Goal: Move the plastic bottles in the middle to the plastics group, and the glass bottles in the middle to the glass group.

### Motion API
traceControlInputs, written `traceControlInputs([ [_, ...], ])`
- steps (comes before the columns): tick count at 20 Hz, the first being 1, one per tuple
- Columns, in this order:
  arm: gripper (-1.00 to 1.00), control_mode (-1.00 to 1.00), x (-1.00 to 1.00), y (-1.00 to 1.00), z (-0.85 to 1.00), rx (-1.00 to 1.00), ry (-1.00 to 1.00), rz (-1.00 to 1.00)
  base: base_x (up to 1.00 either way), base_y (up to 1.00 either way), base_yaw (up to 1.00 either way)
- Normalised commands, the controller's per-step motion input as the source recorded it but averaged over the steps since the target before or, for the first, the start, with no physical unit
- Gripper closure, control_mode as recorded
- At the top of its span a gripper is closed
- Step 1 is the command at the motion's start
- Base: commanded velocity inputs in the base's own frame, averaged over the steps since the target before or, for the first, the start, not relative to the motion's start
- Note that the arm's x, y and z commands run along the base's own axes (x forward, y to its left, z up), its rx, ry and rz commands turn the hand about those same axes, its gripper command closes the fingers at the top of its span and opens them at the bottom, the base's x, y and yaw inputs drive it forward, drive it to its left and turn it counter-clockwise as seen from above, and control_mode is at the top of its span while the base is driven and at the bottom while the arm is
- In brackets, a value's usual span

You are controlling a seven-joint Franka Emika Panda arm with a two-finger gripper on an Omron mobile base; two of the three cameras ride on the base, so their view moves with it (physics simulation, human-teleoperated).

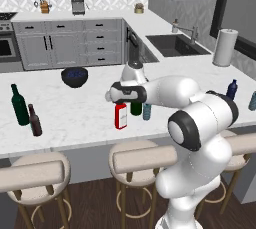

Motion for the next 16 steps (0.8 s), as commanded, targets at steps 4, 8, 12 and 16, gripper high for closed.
traceControlInputs([
  [4,-1.00,-1.00,0.00,0.05,-0.02,0.00,0.00,0.02,0.00,0.00,0.00],
  [8,-1.00,-1.00,0.00,0.06,-0.03,0.00,0.00,0.02,0.00,0.00,0.00],
  [12,-1.00,-1.00,0.08,0.02,-0.04,0.00,0.00,0.02,0.00,0.00,0.00],
  [16,-1.00,-1.00,0.13,0.00,-0.09,0.00,0.00,0.01,0.00,0.00,0.00],
])
